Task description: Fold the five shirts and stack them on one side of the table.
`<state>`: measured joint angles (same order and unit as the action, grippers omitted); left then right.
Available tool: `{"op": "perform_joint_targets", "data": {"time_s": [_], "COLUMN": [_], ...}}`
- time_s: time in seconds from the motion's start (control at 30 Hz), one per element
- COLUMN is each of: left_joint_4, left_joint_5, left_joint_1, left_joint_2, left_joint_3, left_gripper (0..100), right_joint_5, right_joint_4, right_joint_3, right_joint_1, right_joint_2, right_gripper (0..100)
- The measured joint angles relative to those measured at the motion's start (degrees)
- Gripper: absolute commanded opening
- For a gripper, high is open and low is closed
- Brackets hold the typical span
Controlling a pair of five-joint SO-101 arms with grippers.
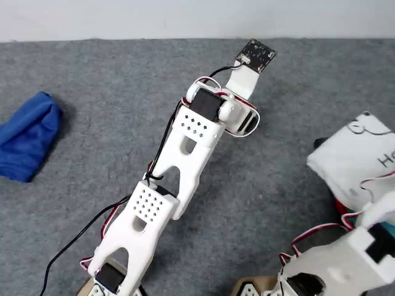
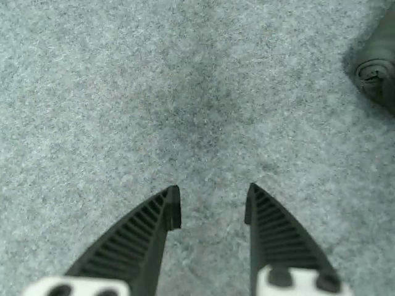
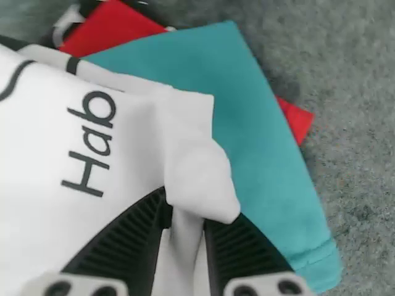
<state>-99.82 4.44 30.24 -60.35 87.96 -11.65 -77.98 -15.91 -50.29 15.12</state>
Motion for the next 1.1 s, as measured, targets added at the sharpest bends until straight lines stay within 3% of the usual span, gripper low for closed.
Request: {"op": "perform_joint_targets", "data": {"time_s": [0.43, 0.63, 0.77, 1.1], "left_joint_4": [0.0, 0.0, 0.0, 0.0], "left_joint_5": [0.0, 0.0, 0.0, 0.0], "left_joint_1": [0.0, 0.0, 0.0, -0.7], "left_joint_2": [0.0, 0.0, 0.0, 0.0], "left_joint_3": [0.0, 0.0, 0.0, -0.2], "left_gripper": [18, 19, 26, 26], "right_joint_5": [0.0, 0.4, 3.9, 4.4], "right_joint_4": [4.5, 4.2, 1.1, -14.9], "right_joint_3": [-0.1, -0.1, -1.6, -13.8], "right_joint_1": [-5.1, -5.9, -6.0, -5.4], "right_joint_2": [5.3, 8.0, 8.0, -4.1], "right_gripper": [1.8, 24.7, 24.9, 24.9]}}
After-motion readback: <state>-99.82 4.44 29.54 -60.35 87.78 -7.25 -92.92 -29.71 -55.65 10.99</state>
